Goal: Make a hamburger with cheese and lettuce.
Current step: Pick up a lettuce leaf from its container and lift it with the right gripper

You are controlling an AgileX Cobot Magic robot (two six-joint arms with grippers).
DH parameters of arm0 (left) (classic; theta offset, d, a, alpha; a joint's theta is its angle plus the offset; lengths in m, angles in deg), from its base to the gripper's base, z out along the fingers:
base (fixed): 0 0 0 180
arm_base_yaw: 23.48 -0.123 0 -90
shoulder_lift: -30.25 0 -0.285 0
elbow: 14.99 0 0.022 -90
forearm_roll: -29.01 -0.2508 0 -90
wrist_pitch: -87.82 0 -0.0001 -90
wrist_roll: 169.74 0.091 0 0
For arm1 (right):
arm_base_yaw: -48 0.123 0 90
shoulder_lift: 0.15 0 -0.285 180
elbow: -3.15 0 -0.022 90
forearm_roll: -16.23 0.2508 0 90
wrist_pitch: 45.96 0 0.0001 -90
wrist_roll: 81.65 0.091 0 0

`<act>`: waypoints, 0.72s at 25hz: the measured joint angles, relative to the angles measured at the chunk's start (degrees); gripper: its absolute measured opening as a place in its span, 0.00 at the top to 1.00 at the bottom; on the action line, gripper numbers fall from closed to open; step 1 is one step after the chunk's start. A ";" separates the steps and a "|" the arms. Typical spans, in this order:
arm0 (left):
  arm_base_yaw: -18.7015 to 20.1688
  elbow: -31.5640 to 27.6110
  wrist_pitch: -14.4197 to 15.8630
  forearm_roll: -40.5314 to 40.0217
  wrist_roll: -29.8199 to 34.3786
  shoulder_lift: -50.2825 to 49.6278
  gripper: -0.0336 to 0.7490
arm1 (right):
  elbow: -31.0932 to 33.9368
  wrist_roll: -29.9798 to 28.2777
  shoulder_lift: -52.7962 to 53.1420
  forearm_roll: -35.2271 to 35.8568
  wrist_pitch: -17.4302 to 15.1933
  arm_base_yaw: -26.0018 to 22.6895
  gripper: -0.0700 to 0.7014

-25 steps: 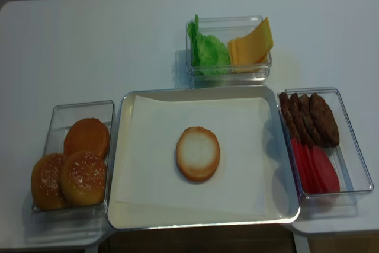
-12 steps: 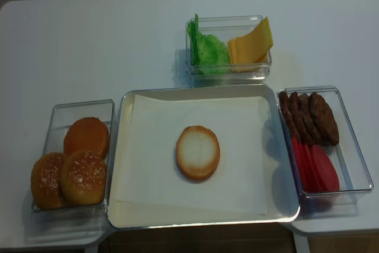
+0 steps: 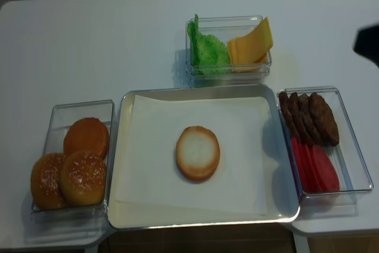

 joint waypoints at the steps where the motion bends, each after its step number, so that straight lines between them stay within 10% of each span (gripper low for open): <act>1: 0.00 0.00 0.00 0.00 0.00 0.00 0.50 | -1.92 -0.76 -3.15 1.55 0.27 0.00 0.26; 18: 0.00 0.00 0.00 0.00 0.00 0.00 0.50 | -34.24 -11.36 -46.20 9.11 3.87 10.49 0.26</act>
